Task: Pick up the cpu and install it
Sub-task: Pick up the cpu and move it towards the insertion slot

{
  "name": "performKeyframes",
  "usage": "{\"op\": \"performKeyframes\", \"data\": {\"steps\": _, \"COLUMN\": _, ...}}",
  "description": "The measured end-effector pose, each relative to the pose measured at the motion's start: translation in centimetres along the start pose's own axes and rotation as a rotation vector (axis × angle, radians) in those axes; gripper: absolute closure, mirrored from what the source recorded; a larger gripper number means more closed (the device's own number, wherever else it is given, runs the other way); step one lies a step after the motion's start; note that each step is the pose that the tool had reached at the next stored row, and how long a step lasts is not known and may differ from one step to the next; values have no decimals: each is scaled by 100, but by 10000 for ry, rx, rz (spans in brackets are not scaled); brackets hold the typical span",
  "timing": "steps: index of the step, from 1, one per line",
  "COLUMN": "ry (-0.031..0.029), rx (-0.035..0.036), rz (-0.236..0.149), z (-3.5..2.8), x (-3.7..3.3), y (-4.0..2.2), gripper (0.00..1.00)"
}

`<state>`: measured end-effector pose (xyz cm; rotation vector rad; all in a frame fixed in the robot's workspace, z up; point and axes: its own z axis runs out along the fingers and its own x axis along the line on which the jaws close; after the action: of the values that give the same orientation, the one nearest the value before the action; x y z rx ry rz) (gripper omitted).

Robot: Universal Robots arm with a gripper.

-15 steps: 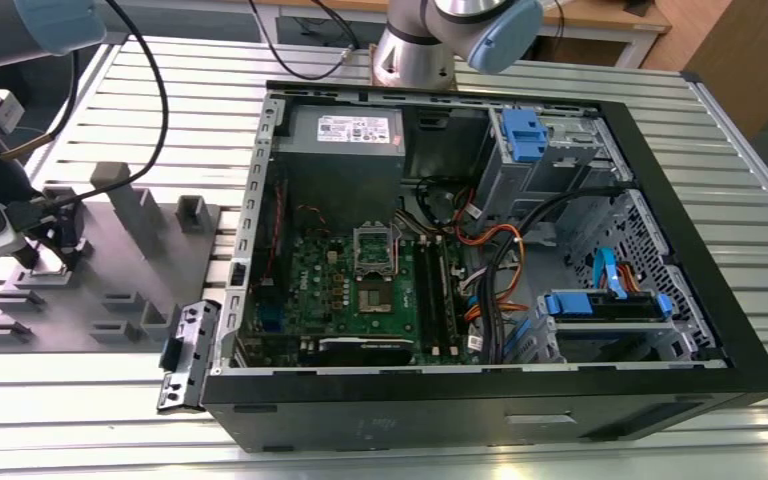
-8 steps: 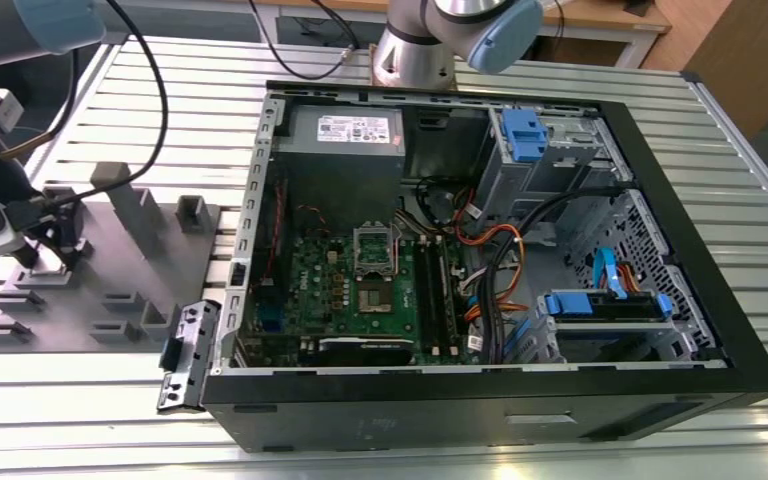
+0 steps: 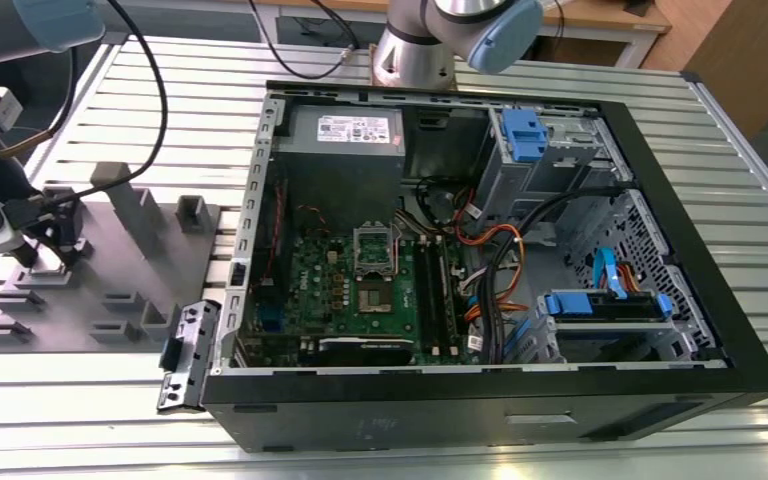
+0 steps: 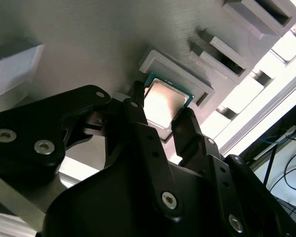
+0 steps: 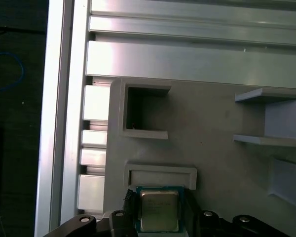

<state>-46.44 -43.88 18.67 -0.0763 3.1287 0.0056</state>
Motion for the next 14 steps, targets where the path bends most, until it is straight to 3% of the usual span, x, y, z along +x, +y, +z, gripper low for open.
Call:
{"op": "performKeyframes", "data": {"steps": 8, "ry": -4, "rx": -2, "rz": 0, "z": -38, "x": -1, "y": 0, "gripper": 53}}
{"op": "performKeyframes", "data": {"steps": 14, "ry": -2, "rx": -1, "rz": 0, "z": -141, "x": -2, "y": 1, "gripper": 53}}
